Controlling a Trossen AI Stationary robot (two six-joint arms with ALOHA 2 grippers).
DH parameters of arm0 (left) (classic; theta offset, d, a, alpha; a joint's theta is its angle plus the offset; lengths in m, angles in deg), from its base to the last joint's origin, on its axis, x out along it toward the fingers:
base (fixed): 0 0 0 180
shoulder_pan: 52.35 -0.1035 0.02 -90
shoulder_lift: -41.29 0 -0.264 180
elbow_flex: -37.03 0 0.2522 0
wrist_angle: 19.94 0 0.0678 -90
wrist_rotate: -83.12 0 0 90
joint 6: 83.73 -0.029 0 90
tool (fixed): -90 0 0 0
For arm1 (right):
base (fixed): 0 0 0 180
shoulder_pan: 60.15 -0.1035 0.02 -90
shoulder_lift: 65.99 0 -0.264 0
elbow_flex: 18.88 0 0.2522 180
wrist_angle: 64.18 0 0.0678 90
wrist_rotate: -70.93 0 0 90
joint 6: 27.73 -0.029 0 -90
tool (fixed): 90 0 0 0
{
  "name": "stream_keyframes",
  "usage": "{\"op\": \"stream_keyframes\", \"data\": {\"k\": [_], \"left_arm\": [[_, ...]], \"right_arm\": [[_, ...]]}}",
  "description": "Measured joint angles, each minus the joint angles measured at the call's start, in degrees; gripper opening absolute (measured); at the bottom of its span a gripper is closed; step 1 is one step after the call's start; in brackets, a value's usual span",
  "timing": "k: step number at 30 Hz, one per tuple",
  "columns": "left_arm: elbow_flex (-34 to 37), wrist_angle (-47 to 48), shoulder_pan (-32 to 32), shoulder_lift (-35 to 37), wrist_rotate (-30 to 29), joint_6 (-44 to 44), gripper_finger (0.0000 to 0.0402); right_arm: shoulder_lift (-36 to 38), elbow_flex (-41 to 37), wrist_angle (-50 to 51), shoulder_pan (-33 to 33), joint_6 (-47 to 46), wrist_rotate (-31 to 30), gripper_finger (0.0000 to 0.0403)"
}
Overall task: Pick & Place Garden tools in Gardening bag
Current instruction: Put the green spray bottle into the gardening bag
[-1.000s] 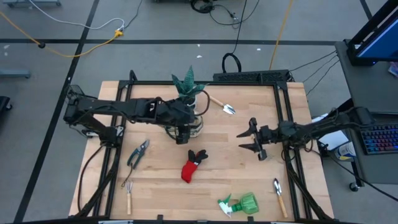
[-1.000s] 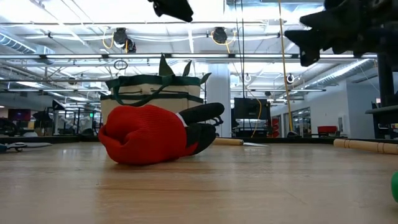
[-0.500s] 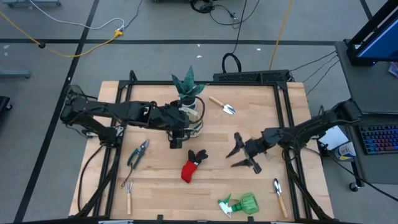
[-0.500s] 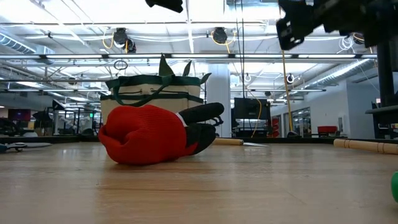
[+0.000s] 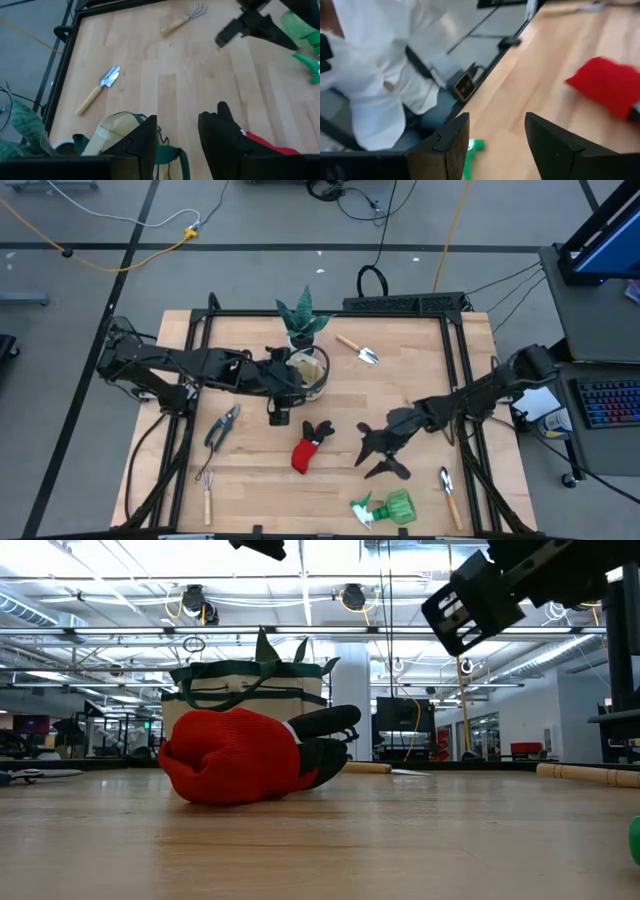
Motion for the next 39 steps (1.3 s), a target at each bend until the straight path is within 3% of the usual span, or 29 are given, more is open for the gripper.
{"op": "stream_keyframes", "data": {"k": [5,17,24,39], "left_arm": [[0.0,0.0,0.12,0.0,0.03,0.02,0.015],[0.0,-0.04,0.1,0.0,0.04,0.02,0.015],[0.0,-0.04,0.1,0.0,0.02,0.67,0.015],[0.0,-0.04,0.08,-0.02,-1.36,0.82,0.0149]], "right_arm": [[-4.38,1.99,0.7,-1.37,0.2,5.75,0.0183],[-8.53,2.08,3.68,-2.12,3.06,6.45,0.0183],[-12.73,2.08,3.37,-1.25,4.04,15.14,0.0183],[-17.49,2.06,1.54,-1.07,18.9,14.89,0.0183]]}}
